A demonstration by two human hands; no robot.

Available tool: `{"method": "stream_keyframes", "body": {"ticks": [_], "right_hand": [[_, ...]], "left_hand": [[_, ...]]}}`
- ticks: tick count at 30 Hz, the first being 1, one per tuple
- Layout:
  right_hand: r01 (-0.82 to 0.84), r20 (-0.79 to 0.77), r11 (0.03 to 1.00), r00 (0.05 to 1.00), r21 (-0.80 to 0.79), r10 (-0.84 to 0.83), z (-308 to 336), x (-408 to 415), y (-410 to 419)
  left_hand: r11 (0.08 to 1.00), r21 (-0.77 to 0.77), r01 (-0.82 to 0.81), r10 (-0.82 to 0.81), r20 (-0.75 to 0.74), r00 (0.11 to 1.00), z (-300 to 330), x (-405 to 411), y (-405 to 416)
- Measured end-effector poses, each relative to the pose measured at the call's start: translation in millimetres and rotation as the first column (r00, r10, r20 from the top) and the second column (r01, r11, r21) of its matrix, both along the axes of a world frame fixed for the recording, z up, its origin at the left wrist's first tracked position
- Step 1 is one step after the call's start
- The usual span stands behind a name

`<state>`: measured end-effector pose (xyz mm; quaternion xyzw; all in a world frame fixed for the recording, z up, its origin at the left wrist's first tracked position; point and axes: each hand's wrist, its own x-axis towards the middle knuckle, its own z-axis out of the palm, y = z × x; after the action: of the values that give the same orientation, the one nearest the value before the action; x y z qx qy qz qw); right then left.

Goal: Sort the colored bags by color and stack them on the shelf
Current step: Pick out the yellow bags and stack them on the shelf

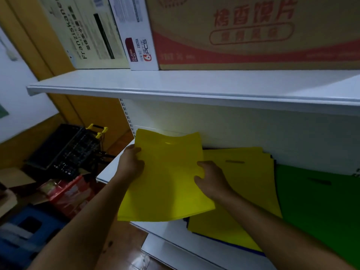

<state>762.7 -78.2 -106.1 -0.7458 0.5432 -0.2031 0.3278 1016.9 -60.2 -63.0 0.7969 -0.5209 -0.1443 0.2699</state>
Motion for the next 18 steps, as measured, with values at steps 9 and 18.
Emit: {"method": "stream_keyframes", "body": {"ticks": [9, 18], "right_hand": [[-0.066, -0.318, 0.996, 0.944, 0.061, 0.082, -42.2, 62.4, -37.2], [0.014, -0.465, 0.992, 0.884, 0.123, 0.045, -71.7, 80.7, -42.3]], "left_hand": [[0.998, 0.058, 0.005, -0.003, -0.035, 0.999, -60.7, 81.3, -67.8], [0.92, 0.342, 0.19, -0.23, 0.079, 0.97, -98.0, 101.6, -110.2]]}}
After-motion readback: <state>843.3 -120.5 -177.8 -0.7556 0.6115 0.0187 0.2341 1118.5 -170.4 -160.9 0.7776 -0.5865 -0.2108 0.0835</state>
